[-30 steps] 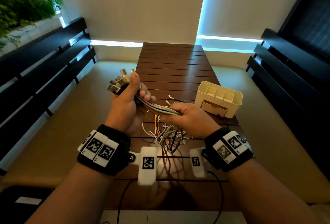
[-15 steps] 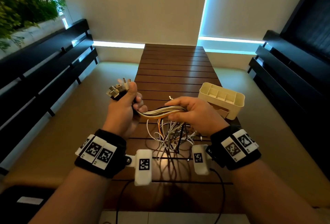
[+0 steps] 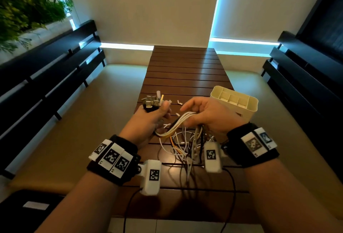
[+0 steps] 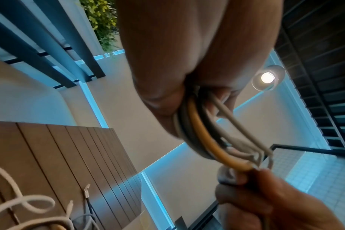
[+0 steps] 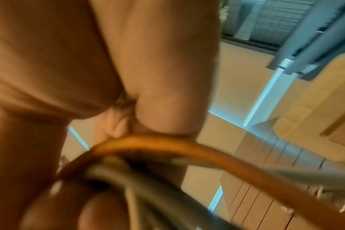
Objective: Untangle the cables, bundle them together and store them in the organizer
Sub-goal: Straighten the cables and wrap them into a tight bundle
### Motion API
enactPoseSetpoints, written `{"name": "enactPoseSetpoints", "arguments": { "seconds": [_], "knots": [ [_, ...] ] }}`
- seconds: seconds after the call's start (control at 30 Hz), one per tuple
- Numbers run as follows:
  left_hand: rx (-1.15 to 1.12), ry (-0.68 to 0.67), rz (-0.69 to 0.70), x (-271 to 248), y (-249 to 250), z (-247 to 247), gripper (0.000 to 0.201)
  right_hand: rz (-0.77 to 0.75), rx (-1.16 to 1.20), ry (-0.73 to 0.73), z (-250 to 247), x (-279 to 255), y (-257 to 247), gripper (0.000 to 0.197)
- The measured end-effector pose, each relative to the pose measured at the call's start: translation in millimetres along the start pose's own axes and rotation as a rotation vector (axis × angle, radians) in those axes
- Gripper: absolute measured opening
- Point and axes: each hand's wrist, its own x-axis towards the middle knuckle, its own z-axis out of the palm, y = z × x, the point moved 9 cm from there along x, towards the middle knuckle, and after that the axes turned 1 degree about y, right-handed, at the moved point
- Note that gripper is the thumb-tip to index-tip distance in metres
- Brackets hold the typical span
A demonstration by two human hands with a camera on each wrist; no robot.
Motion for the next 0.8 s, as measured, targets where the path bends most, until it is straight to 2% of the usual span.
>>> {"name": "enactPoseSetpoints", "arguments": {
  "seconds": [0.07,0.13,0.27,0.37,0.5,0.57,0.63,0.7,0.8],
  "knots": [
    [0.003,0.001,0.007,-2.1,-0.2,-6.2,0.031,0.058,0.091,-0.131,3.0,-4.3,1.1,0.025],
    [-0.007,-0.01,0.012,-2.5,2.5,-9.5,0.031,0.059,0.107,-0.154,2.4,-5.6,-1.3,0.023],
    [0.009,-0.02,0.028,-3.3,6.0,-3.8,0.034,0.029,0.126,-0.056,1.6,2.0,-7.7,0.024],
    [0.065,-0.021,0.031,-6.7,2.6,7.4,0.038,0.013,0.038,0.004,1.1,1.3,-16.0,0.018],
    [0.136,-0.093,0.065,-12.7,3.3,22.6,0.031,-0.036,-0.096,0.048,4.7,-0.3,-28.5,0.015],
    [0.213,-0.118,0.058,-14.8,6.8,25.0,0.031,-0.049,-0.157,0.065,4.5,-1.4,-32.4,0.014],
    [0.317,-0.136,0.052,-16.5,11.4,26.3,0.02,-0.044,-0.174,0.07,3.7,-2.6,-34.2,0.015],
    [0.454,-0.148,0.059,-18.1,17.3,30.1,0.011,-0.017,-0.14,0.09,2.2,-3.1,-33.0,0.017],
    [0.586,-0.161,0.094,-18.9,24.0,38.0,0.012,0.009,-0.037,0.152,-1.0,-2.4,-29.7,0.023]
  ]
}}
